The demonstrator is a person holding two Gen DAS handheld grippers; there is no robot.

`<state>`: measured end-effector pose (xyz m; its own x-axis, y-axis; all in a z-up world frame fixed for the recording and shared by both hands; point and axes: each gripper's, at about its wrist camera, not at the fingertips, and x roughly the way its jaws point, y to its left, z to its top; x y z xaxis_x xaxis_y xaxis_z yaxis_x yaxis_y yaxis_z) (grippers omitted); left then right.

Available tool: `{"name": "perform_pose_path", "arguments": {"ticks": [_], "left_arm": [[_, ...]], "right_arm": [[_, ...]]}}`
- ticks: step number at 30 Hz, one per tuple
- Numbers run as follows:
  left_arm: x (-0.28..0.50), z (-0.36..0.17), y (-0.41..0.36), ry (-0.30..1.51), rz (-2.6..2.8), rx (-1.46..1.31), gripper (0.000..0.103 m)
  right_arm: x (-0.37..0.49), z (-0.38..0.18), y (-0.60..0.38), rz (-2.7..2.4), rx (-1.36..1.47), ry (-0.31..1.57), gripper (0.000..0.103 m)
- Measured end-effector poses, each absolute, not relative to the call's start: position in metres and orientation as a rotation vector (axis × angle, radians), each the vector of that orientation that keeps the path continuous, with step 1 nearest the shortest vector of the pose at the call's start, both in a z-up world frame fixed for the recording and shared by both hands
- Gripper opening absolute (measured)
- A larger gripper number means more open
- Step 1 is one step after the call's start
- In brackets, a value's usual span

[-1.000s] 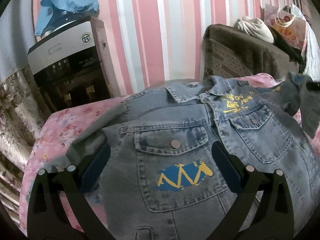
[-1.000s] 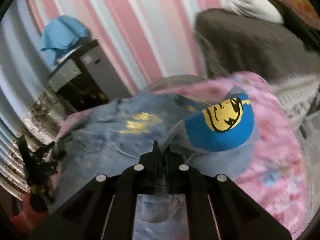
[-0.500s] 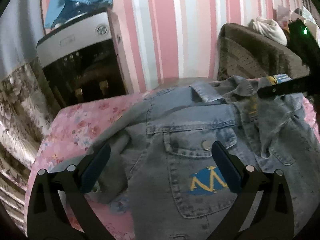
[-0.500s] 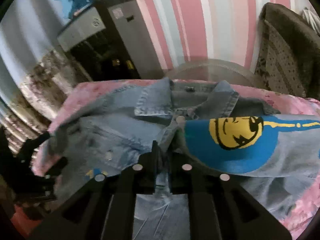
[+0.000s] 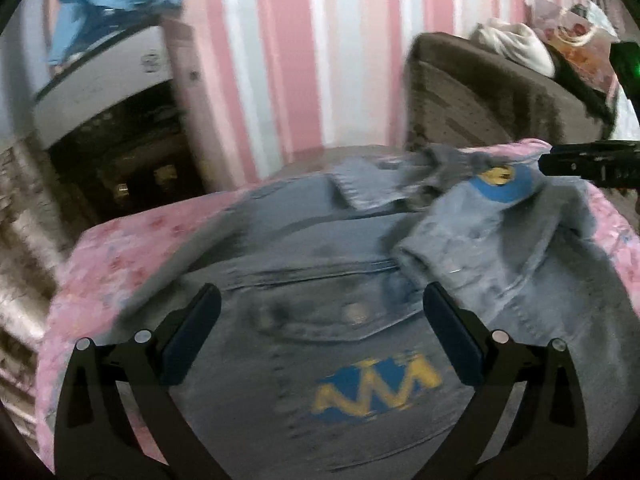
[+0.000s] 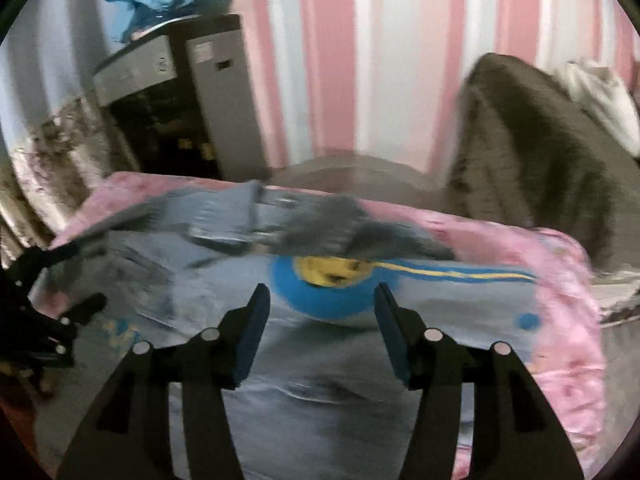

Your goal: Fold large clothes

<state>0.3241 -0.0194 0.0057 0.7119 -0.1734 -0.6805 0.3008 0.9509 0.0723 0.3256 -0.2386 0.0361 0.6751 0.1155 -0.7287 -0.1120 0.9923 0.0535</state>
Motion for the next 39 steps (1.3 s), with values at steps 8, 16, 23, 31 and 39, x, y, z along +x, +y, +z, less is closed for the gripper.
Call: {"name": "perform_pose_path", "arguments": {"ticks": [8,16,23,31,39], "left_arm": [[0.353,-0.018,-0.085,0.844,-0.364,0.187,0.099],[0.365,-0.046,-0.118,0.916,-0.427,0.200,0.038],[0.356,0.011,-0.071,0.810,-0.468,0.048,0.031],[0.374,0.031,0.005,0.864,-0.380,0.043,0.031],[0.386,-0.034,0.013,0.973,-0.303,0.125,0.037]], "right_arm": [[0.303,0.028,-0.300,0.030,0.047,0.800,0.055],[0.295,0.015,-0.326,-0.012,0.104,0.788,0.055],[0.289,0.021,-0.334,-0.037,0.118,0.759,0.057],[0.300,0.025,-0.338,-0.033,0.165,0.769,0.057],[0.338,0.005,-0.305,0.013,0.088,0.801,0.057]]}}
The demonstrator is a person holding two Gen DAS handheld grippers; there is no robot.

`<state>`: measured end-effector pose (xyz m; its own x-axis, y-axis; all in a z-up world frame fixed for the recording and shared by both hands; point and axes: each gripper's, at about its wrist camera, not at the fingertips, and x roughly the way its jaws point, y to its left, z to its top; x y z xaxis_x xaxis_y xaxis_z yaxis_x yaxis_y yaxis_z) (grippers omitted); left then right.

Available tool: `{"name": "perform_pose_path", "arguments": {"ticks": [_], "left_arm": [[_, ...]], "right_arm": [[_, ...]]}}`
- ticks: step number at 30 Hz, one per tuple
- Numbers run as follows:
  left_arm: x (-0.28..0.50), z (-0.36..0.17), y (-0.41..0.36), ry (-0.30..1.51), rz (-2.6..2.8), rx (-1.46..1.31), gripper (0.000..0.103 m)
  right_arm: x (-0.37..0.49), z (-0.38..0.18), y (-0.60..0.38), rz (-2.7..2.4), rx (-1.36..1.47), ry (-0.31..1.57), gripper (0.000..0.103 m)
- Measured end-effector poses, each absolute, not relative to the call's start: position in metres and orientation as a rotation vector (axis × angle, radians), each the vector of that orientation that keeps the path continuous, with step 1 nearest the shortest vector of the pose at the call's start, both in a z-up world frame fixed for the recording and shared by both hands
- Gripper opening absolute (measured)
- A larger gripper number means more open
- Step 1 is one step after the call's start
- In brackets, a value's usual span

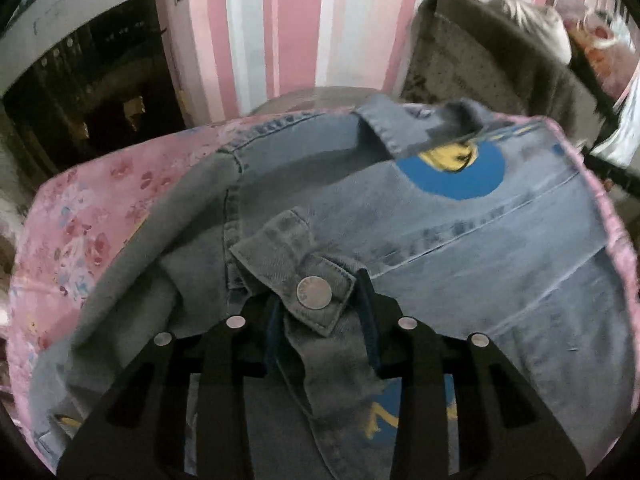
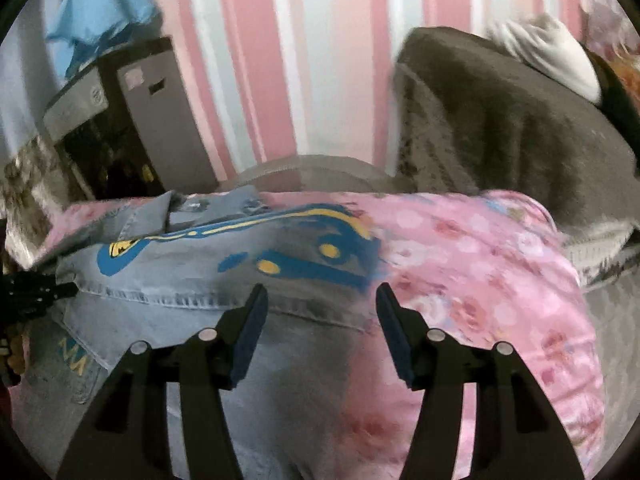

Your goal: Fold large clothes

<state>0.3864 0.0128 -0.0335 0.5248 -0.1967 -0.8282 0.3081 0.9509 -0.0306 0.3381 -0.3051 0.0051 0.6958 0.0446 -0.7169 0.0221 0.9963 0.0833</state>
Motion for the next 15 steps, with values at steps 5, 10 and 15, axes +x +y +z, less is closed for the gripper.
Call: {"name": "perform_pose_path", "arguments": {"ticks": [5,10,15], "left_arm": [[0.383,-0.038,0.008,0.930,-0.278,0.209,0.041],[0.385,-0.035,0.016,0.917,-0.280,0.188,0.052],[0.373,-0.024,0.021,0.855,-0.221,0.180,0.080]], "right_arm": [[0.365,-0.026,-0.284,-0.012,-0.038,0.915,0.057],[0.363,-0.036,-0.279,-0.030,-0.095,0.925,0.057],[0.334,-0.010,-0.276,0.015,-0.056,0.843,0.059]]}}
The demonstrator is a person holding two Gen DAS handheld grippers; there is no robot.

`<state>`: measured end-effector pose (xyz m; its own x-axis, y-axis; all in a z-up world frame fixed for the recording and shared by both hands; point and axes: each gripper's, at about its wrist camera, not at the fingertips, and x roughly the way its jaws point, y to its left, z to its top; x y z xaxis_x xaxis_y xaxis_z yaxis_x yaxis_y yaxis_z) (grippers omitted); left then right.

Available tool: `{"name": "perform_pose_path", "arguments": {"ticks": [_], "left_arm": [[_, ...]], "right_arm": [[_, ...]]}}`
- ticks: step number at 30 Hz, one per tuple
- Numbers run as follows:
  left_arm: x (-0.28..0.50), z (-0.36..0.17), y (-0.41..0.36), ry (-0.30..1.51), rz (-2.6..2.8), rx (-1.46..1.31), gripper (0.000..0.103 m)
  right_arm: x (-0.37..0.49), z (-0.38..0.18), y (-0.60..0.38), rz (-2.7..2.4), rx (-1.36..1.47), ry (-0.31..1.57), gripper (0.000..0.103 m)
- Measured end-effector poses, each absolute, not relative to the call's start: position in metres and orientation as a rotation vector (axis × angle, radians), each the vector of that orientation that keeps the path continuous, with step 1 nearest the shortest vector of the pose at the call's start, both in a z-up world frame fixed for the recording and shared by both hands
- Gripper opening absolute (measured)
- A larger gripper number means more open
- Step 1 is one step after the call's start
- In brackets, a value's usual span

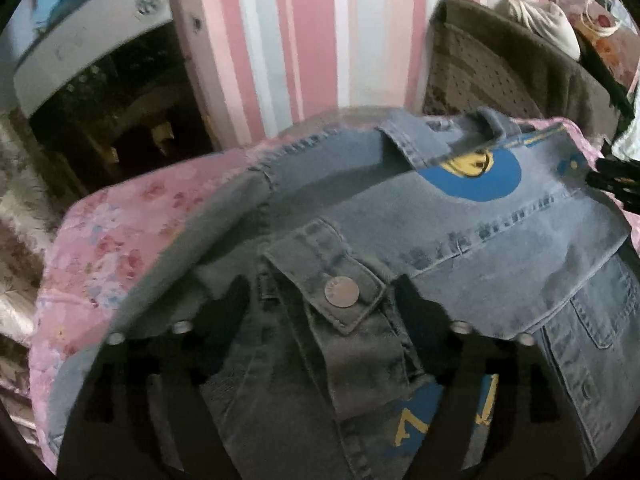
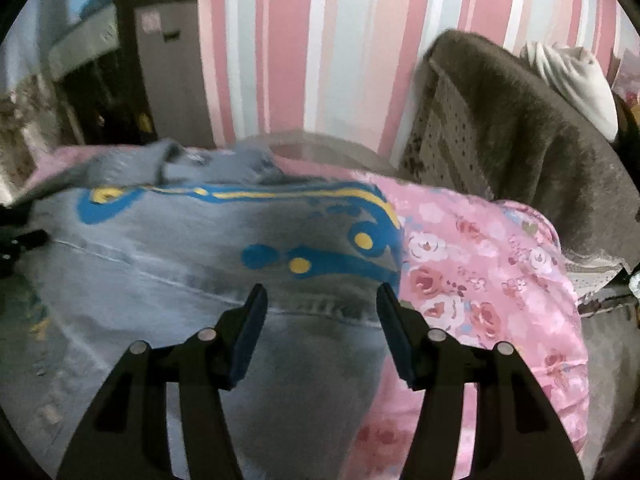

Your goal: Fold large clothes

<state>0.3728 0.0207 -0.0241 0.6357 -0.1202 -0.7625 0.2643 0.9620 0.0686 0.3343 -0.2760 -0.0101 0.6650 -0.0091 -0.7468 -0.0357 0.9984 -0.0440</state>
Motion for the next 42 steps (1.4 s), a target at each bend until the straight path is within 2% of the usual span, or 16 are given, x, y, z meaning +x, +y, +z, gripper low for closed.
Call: {"name": "perform_pose_path", "arguments": {"ticks": [1,2,13,18,19,21,23,28,34,42], "left_arm": [[0.368,-0.020,0.021,0.840,-0.219,0.177,0.083],[0.364,-0.018,0.021,0.836,-0.225,0.171,0.085],[0.358,-0.045,0.012,0.913,-0.191,0.266,0.085],[0.350,-0.032,0.013,0.891,-0.191,0.248,0.083],[0.345,-0.026,0.014,0.876,-0.193,0.238,0.085],[0.336,-0.015,0.016,0.846,-0.187,0.217,0.094],[0.321,-0.001,0.020,0.797,-0.177,0.195,0.100],[0.284,0.017,0.034,0.726,-0.163,0.192,0.100],[0.240,0.023,0.079,0.674,-0.101,0.172,0.100],[0.212,-0.001,0.158,0.721,0.015,0.135,0.100]], "right_arm": [[0.327,-0.005,-0.275,0.022,-0.046,0.828,0.067],[0.319,-0.002,-0.272,0.032,-0.036,0.818,0.070],[0.306,-0.048,-0.265,0.037,-0.079,0.932,0.070],[0.295,-0.033,-0.263,0.040,-0.076,0.880,0.070],[0.289,-0.023,-0.261,0.042,-0.070,0.853,0.070],[0.280,-0.009,-0.257,0.054,-0.052,0.817,0.072],[0.264,0.009,-0.251,0.062,-0.024,0.763,0.093],[0.238,0.032,-0.230,0.080,0.006,0.697,0.101],[0.218,0.036,-0.214,0.037,-0.055,0.629,0.101],[0.203,0.038,-0.206,-0.059,-0.107,0.579,0.101]]}}
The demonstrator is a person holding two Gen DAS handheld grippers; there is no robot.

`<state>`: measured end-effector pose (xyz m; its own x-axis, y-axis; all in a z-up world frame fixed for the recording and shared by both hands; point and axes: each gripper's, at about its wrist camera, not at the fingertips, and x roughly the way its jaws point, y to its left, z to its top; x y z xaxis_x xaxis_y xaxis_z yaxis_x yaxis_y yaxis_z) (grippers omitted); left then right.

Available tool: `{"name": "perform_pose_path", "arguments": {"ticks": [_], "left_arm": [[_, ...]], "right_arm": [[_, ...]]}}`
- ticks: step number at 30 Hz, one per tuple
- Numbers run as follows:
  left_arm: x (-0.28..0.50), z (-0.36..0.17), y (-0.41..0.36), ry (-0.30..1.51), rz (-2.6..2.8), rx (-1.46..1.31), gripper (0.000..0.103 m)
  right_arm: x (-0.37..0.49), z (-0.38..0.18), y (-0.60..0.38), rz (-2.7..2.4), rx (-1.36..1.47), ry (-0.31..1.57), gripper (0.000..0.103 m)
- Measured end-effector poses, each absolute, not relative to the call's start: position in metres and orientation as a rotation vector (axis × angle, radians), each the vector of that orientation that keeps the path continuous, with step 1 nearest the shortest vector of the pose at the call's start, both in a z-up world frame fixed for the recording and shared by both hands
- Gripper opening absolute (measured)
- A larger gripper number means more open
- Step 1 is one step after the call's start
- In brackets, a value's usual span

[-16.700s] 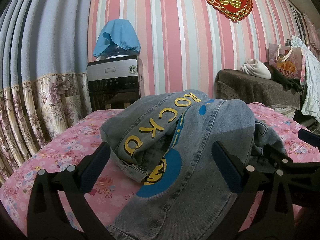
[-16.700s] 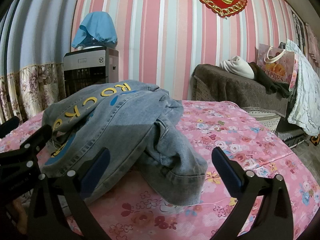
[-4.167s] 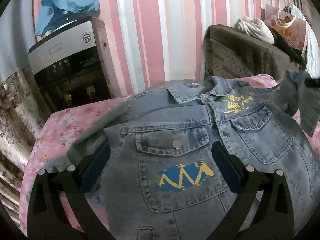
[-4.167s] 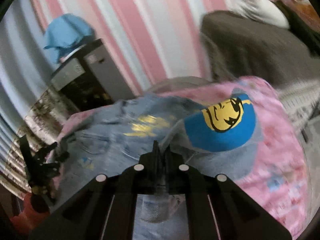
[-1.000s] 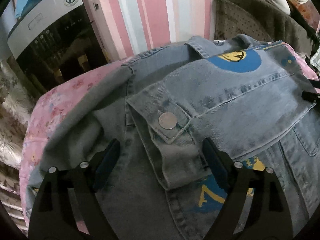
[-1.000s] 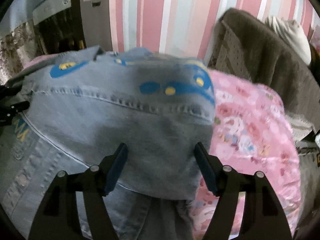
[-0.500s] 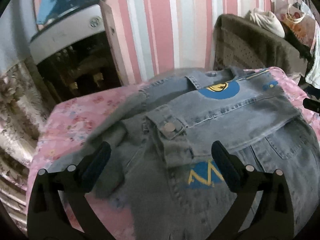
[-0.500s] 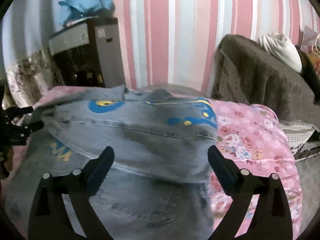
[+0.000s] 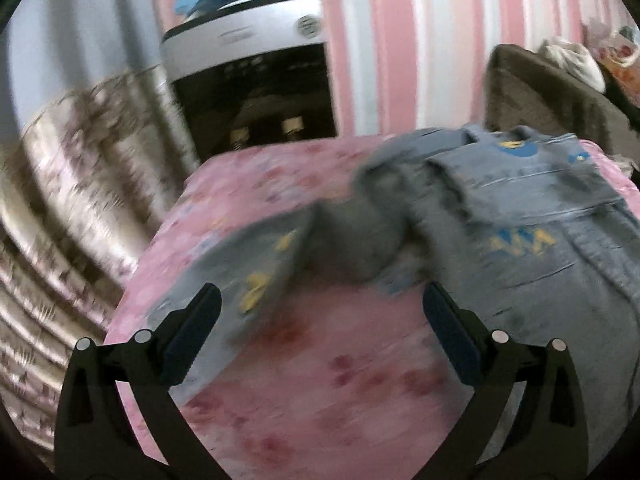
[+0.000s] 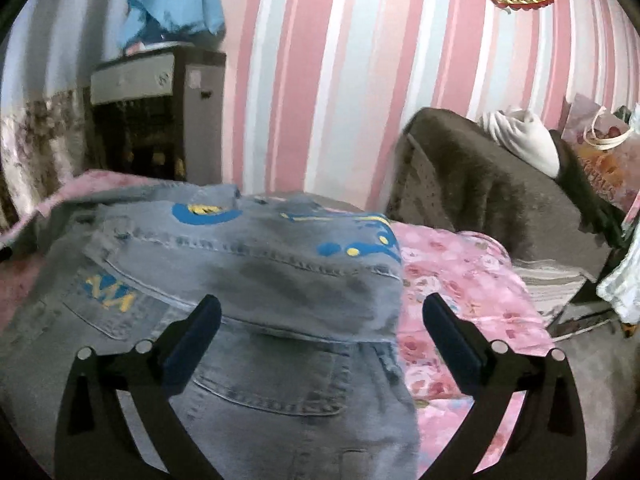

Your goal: Fold large clothes

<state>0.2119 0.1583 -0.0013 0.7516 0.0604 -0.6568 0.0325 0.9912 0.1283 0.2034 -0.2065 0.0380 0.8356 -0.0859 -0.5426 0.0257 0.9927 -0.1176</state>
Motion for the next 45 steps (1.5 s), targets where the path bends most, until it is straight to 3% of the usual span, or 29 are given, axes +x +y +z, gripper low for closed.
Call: {"name": "perform_pose_path", "arguments": {"ticks": [13,20,21,22,23,26,27,38,45], "left_arm": [[0.216,-0.024,0.246,0.778,0.152,0.119,0.100],[0.219,-0.041,0.227,0.820,0.057,0.184,0.098],[0.221,-0.043,0.221,0.825,0.052,0.214,0.095],[0.223,-0.046,0.219,0.839,0.046,0.225,0.081],[0.230,-0.052,0.219,0.879,0.041,0.229,0.067],[0.247,-0.048,0.232,0.926,0.021,0.149,0.006],[0.252,-0.043,0.239,0.922,0.035,0.124,0.001],[0.272,0.049,0.350,0.740,0.285,-0.147,0.002],[0.271,0.035,0.352,0.759,0.304,-0.112,0.002]], "right_arm": [[0.219,0.027,-0.197,-0.014,-0.105,0.622,0.100],[0.225,0.020,-0.192,-0.004,-0.123,0.646,0.100],[0.226,0.019,-0.192,-0.007,-0.127,0.650,0.100],[0.227,0.018,-0.193,-0.010,-0.127,0.652,0.100],[0.228,0.018,-0.193,-0.007,-0.120,0.654,0.100],[0.230,0.018,-0.195,-0.004,-0.107,0.656,0.100],[0.230,0.019,-0.195,-0.007,-0.108,0.656,0.100],[0.233,0.018,-0.206,-0.033,-0.103,0.666,0.100],[0.242,0.009,-0.210,-0.034,-0.100,0.702,0.100]]}}
